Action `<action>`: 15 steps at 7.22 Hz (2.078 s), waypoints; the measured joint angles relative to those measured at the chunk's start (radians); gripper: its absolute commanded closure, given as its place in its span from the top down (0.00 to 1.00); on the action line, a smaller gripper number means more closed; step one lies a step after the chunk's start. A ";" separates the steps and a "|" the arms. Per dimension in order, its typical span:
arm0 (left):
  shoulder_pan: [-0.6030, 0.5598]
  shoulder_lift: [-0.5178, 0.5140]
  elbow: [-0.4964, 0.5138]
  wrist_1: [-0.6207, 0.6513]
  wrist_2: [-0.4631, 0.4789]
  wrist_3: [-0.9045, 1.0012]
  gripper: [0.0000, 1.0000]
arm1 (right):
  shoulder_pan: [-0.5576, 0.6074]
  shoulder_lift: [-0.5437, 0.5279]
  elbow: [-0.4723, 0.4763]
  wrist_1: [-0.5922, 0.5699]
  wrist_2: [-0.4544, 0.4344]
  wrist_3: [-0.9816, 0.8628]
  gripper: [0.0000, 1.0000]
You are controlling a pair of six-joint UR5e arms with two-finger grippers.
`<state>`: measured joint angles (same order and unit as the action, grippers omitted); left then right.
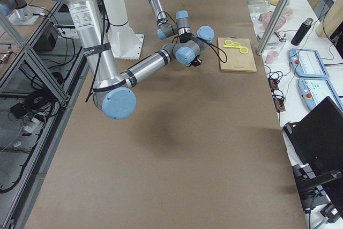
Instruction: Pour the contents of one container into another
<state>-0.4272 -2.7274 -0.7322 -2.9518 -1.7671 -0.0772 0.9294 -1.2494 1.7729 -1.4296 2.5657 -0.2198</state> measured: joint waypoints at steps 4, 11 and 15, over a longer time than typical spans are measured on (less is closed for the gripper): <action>0.001 0.000 0.000 -0.001 0.000 -0.001 0.00 | -0.013 0.008 0.007 -0.055 0.024 0.000 0.00; 0.000 0.001 0.000 -0.003 0.000 -0.001 0.00 | -0.021 0.031 0.017 -0.169 0.025 -0.017 0.00; 0.000 0.004 0.000 -0.011 0.000 0.000 0.00 | -0.020 0.038 0.031 -0.226 0.026 -0.038 0.00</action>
<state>-0.4267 -2.7232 -0.7319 -2.9625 -1.7672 -0.0774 0.9091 -1.2113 1.8043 -1.6560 2.5913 -0.2577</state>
